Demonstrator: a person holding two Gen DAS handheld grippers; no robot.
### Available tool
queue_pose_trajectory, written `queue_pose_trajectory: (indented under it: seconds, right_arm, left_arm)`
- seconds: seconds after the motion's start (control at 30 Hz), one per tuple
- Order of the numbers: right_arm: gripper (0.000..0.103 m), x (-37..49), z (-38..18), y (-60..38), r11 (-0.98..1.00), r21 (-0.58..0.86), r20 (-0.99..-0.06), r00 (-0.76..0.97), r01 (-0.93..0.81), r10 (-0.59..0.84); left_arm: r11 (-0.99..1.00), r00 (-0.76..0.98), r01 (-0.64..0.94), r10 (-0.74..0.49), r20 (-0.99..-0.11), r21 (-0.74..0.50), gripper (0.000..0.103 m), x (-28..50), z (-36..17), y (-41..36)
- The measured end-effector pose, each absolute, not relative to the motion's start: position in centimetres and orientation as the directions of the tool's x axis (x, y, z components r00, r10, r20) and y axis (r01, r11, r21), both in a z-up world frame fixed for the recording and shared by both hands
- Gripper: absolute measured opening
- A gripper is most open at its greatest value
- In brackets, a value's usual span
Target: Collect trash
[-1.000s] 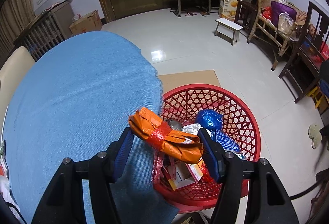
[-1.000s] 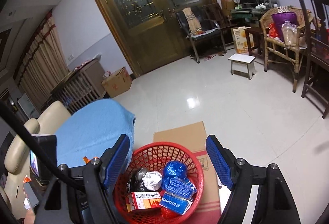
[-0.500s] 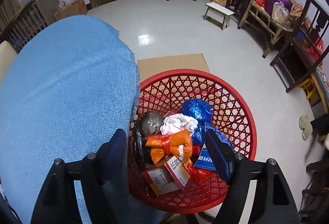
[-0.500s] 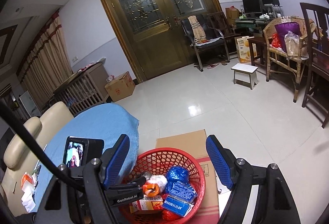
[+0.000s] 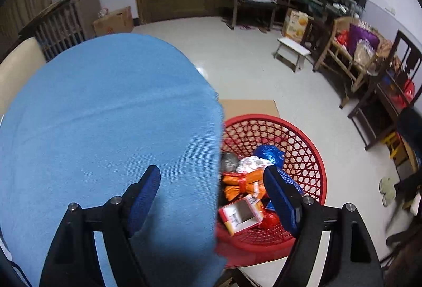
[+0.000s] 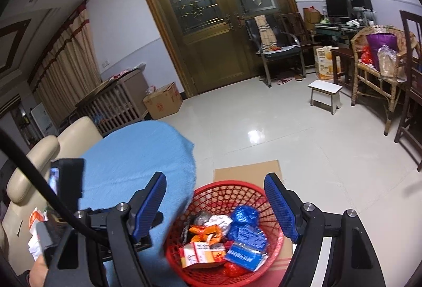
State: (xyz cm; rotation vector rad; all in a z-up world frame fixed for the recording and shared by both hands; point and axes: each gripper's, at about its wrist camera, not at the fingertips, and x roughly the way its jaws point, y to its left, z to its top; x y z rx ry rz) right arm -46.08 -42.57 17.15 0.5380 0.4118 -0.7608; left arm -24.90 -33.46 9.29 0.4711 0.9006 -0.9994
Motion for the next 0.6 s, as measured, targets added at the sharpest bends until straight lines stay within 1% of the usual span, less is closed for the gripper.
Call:
queue_pose_trajectory:
  seconds: [0.13,0.27,0.4,0.6]
  right_arm:
    - [0.08,-44.8,16.3,-41.2,0.622,0.278,-0.554,0.651,0.732,-0.518]
    - [0.08,-43.8,14.4,-39.7,0.631,0.235,-0.611,0.618,0.739,-0.496]
    - [0.08,-43.1,12.4,-37.9,0.641,0.207,-0.674,0.583,0.739,-0.455]
    - [0.08,-42.4,10.5,-36.1,0.638,0.212,-0.739,0.549,0.74,-0.391]
  left_arm:
    - [0.53,0.278,0.846,-0.53,-0.801,-0.057,0.082,-23.7,10.3,-30.2]
    - [0.585,0.333,0.809,-0.536,-0.776,-0.057,0.082,-22.4,10.9,-27.0]
    - [0.634,0.352,0.769,-0.527,-0.773,-0.083,0.082,-21.0,10.9,-24.3]
    - [0.661,0.378,0.745,-0.532,-0.758,-0.093,0.083,-20.7,10.9,-21.9]
